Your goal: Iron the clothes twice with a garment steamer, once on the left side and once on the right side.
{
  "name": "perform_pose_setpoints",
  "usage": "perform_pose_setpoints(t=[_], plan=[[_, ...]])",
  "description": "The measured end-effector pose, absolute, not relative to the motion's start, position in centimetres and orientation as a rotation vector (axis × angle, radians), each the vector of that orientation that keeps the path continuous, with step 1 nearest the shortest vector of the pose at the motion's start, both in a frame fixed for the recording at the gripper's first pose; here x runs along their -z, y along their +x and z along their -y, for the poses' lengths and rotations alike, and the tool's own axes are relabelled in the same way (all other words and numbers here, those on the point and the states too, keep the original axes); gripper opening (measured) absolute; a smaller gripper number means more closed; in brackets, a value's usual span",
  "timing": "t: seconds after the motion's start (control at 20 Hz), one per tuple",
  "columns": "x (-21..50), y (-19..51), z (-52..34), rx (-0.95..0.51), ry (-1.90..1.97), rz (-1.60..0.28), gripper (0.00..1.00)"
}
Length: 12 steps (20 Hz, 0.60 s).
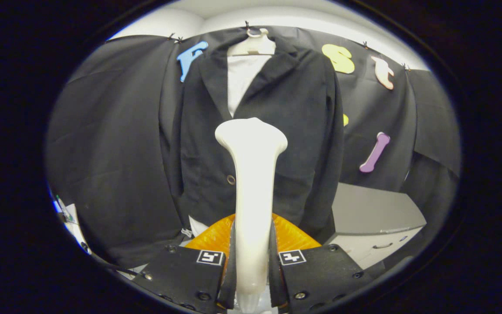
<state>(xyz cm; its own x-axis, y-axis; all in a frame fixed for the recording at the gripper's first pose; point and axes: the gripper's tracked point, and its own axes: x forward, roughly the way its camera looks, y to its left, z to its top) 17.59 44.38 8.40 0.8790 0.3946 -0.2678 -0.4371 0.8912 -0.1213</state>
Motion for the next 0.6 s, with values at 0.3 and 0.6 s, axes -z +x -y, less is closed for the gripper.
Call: perform_pose_setpoints(t=[0.3,0.6], plan=[[-14.3,16.2,-50.3,-0.511,-0.176,-0.155,0.33],[-18.4,16.2,-55.8,-0.531,-0.169,-0.093,0.33]])
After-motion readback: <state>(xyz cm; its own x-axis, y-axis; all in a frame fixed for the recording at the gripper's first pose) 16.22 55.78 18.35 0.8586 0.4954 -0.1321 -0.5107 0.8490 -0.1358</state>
